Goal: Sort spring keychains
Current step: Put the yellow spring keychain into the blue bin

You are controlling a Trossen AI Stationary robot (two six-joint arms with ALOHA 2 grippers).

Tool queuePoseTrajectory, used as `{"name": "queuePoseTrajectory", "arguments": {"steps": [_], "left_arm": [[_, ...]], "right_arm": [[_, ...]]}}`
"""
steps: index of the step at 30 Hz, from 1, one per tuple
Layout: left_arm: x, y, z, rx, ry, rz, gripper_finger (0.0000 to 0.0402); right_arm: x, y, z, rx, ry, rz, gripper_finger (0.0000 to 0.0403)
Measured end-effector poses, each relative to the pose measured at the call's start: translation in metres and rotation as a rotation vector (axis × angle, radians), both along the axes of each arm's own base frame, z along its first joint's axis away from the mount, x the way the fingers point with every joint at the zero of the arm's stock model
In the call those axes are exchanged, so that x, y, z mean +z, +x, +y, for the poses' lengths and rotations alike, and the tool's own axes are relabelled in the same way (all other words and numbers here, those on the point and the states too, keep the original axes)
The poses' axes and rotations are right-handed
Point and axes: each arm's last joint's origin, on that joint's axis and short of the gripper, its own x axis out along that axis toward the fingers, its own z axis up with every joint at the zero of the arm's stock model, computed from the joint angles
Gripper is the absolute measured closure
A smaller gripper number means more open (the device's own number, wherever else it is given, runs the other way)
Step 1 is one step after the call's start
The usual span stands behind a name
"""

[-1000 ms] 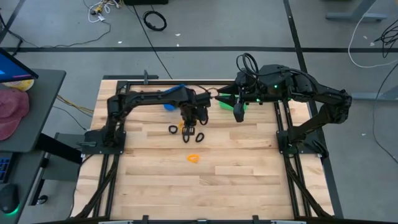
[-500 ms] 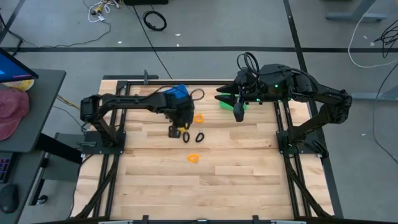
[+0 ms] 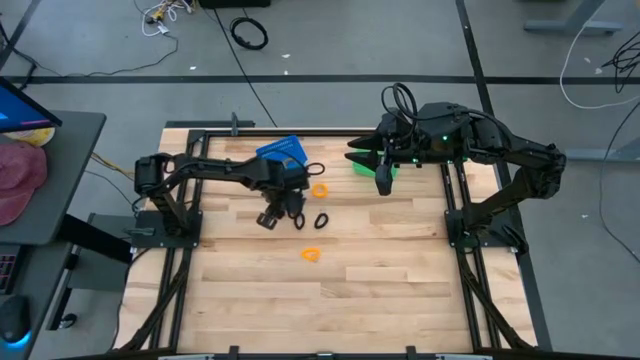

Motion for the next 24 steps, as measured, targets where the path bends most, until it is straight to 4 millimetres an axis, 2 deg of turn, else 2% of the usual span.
{"name": "queuePoseTrajectory", "arguments": {"steps": [5,8,15,19,24], "left_arm": [[-0.003,0.006,0.001,-0.010,0.029,-0.079,0.0206],[-0.015,0.007,0.001,-0.008,0.021,-0.037,0.0201],[-0.040,0.014,0.006,0.040,0.094,0.027,0.0212],[-0.051,0.014,0.009,0.053,0.076,0.073,0.0222],[-0.057,0.016,0.009,0.070,0.066,0.086,0.0233]], "right_arm": [[0.000,0.000,0.000,0.000,0.000,0.000,0.0266],[0.000,0.000,0.000,0.000,0.000,0.000,0.0266],[0.000,0.000,0.000,-0.002,0.005,-0.003,0.0266],[0.000,0.000,0.000,-0.003,0.009,-0.006,0.0266],[0.001,0.000,0.000,-0.004,0.013,-0.009,0.0266]]}}
